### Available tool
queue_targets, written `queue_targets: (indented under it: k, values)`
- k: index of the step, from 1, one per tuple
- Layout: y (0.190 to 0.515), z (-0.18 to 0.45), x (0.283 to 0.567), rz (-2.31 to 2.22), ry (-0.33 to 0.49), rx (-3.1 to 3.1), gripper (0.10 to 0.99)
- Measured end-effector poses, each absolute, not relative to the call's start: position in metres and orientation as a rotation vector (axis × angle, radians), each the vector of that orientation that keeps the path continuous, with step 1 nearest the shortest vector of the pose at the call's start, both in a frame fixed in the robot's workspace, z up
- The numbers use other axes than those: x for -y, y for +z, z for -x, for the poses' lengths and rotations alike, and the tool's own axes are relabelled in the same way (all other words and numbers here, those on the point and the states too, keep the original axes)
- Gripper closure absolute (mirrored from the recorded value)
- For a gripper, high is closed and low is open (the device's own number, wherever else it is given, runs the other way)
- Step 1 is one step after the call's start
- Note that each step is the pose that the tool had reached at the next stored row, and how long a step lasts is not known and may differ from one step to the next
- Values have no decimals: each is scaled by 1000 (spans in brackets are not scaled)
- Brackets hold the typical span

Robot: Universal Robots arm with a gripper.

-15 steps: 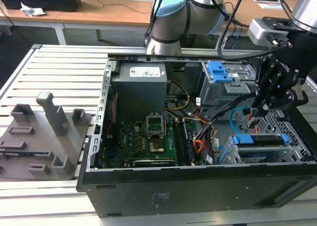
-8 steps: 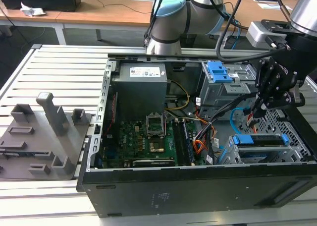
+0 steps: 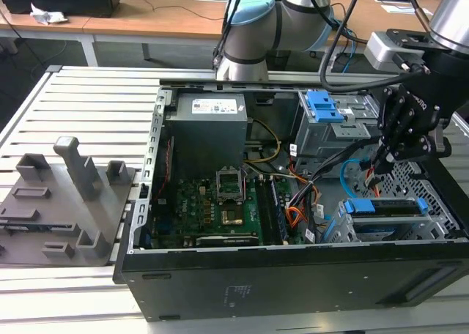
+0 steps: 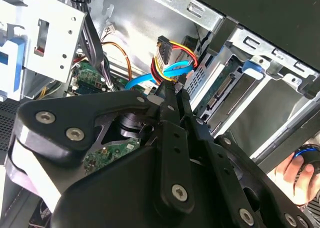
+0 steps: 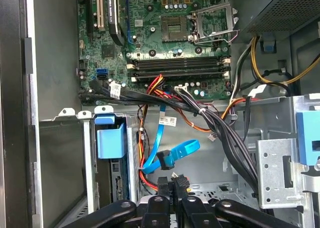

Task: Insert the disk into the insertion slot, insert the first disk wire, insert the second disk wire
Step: 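Insert the first disk wire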

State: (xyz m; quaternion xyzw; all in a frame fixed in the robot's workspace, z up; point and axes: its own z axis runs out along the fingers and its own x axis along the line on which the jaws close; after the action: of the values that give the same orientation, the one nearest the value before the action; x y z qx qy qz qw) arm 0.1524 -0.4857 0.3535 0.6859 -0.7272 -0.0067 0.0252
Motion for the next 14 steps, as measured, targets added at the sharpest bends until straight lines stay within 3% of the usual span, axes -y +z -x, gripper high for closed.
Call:
queue_targets:
  k: [14]
  values:
    - [354,-154,500,-2121,-21,2249,925]
